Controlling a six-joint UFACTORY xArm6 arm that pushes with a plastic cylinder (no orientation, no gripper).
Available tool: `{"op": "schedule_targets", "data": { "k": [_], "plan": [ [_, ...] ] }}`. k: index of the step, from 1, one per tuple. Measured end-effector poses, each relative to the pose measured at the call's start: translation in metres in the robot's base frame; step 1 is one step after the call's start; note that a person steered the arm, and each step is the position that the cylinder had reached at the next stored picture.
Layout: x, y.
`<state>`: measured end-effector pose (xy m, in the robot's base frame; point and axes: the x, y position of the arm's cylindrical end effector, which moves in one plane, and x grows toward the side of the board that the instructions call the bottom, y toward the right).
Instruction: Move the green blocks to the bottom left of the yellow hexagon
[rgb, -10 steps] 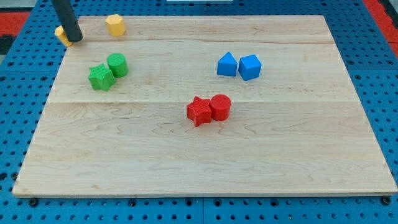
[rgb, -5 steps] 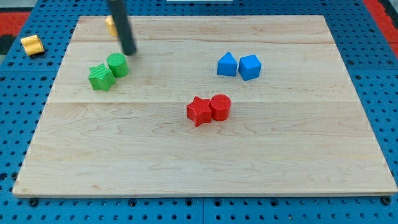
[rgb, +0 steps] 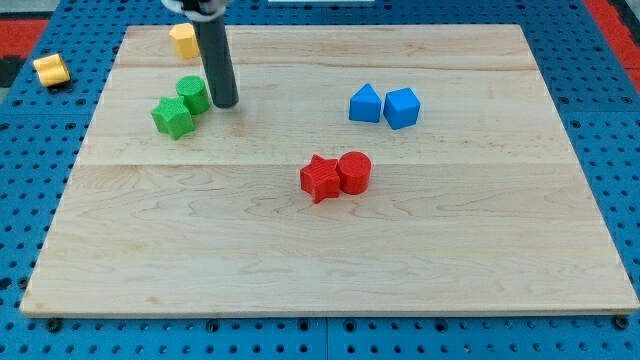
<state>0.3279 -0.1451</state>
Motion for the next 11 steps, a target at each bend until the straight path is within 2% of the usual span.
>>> {"op": "schedule_targets", "data": {
  "k": [1,2,3,4,5,6,7,8,9,10,11],
  "plan": [
    [-0.025,-0.052],
    [0.023,-0.038],
    [0.030,-0.096],
    [-0.020,-0.071],
    [-0.035,-0.032],
    [0.058,0.054],
    [0.129,0.014],
    [0.068,-0.016],
    [0.041,-0.003],
    [0.090,-0.019],
    [0.034,-0.062]
  ]
}}
